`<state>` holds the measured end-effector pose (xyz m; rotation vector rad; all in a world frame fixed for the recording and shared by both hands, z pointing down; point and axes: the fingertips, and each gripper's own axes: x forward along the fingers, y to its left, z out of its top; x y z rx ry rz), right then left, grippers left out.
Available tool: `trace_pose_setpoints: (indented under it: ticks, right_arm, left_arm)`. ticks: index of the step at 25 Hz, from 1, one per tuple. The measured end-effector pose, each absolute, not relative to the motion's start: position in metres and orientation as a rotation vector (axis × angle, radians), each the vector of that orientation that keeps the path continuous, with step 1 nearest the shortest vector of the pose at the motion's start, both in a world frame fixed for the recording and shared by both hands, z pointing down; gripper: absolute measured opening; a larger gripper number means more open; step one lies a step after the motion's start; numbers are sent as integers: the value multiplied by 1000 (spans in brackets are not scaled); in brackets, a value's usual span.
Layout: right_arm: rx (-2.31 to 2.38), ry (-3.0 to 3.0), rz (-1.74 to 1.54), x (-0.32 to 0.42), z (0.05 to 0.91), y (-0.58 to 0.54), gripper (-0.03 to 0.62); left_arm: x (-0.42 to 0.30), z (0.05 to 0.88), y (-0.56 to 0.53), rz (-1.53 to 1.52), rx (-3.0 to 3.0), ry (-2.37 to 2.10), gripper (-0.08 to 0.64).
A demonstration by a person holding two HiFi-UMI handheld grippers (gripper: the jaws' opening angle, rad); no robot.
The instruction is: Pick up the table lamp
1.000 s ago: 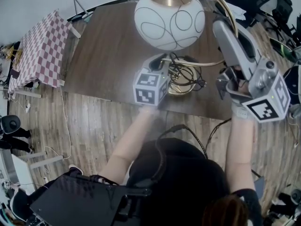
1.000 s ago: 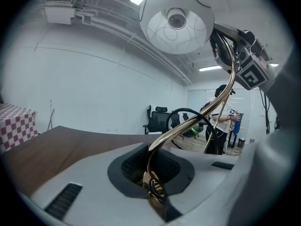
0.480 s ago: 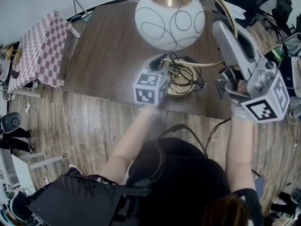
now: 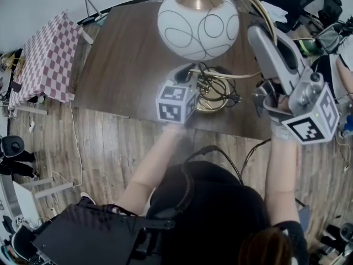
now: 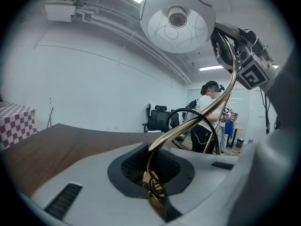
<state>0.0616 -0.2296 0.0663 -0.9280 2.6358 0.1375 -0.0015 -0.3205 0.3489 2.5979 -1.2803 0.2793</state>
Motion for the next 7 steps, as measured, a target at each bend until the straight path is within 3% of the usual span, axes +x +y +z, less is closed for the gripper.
trace_pose_setpoints:
  ticks: [7]
  right_arm:
    - [-921, 2638, 133, 58, 69, -229, 2]
  left_arm:
    - [-4, 351, -319, 280, 2589, -1277, 11]
